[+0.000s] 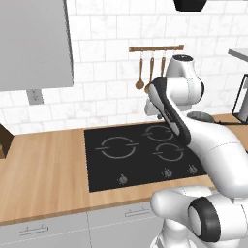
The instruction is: Turn off the rear right burner of the stove.
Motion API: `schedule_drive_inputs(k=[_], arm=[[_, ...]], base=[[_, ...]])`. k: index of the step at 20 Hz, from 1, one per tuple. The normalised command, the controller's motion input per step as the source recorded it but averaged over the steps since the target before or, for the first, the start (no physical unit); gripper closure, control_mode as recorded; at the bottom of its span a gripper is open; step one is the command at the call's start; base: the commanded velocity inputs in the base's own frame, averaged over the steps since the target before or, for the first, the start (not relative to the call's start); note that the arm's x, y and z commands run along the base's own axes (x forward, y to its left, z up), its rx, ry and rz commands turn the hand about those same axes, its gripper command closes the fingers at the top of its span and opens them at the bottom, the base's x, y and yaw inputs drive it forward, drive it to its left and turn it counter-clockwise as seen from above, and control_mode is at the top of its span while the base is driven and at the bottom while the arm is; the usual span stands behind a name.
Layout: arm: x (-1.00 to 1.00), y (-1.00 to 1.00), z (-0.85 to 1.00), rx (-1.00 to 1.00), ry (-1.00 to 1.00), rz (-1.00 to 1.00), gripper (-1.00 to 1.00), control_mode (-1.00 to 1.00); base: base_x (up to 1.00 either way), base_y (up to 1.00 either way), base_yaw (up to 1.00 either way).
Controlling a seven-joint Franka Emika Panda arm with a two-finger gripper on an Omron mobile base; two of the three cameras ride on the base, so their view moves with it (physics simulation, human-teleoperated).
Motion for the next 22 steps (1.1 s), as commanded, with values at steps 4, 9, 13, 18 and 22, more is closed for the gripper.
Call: schedule_drive_inputs(k=[4, 9, 13, 18, 22], arm=[[-0.08, -0.14, -0.06, 0.0, 0.0, -0.01, -1.0, -1.0], [-0.16, -0.86, -0.29, 0.06, 0.0, -0.07, -1.0, -1.0], [-0.03, -1.0, -0.33, 0.08, 0.0, -0.1, -1.0, -1.0], [0.0, -1.0, -0.42, 0.1, 0.0, -0.12, -1.0, -1.0], [0.0, -1.0, -0.44, 0.09, 0.01, -0.09, -1.0, -1.0]], base=[[0.0, 0.0, 0.0], [0.0, 0.0, 0.0], [0.0, 0.0, 0.0], [0.0, 0.0, 0.0], [0.0, 0.0, 0.0]])
